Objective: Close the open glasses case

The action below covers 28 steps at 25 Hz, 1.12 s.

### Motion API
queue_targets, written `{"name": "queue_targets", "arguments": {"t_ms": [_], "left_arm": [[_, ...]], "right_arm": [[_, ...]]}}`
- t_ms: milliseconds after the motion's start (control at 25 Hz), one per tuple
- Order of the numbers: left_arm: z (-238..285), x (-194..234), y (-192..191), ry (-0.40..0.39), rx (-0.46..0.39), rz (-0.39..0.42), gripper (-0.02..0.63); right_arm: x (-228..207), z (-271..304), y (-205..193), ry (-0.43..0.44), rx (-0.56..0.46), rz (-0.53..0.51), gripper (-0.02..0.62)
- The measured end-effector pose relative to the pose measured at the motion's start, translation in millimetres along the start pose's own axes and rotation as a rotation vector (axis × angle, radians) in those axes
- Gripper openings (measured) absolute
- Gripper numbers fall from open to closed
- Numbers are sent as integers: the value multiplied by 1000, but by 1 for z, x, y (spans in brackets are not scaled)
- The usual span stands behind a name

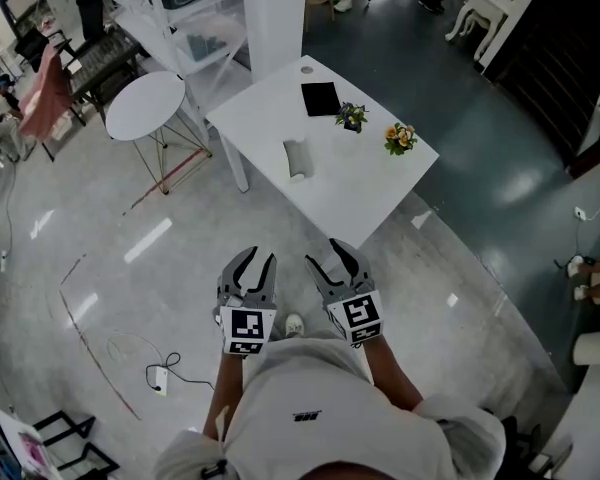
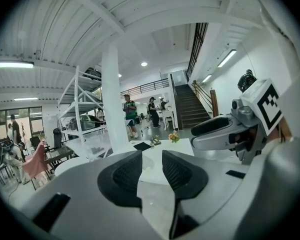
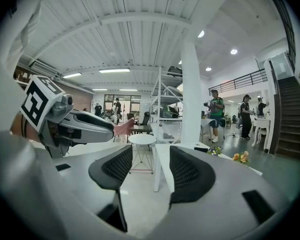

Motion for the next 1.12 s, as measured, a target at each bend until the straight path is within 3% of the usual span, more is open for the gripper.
{"name": "queue_targets", "arguments": {"t_ms": [640, 1120], "left_arm": [[57, 32, 5, 5, -19, -3, 138], [117, 86, 8, -26, -11, -3, 138]], "right_arm": [[-36, 53, 2, -23, -2, 8, 229], [-64, 125, 13, -57, 17, 34, 228]]}}
Point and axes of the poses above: the fingertips, and each gripper's own axes: z forward along the fingers, x to its left, y out of its top, the point moved 8 cm from there along -z, backward along the fingers
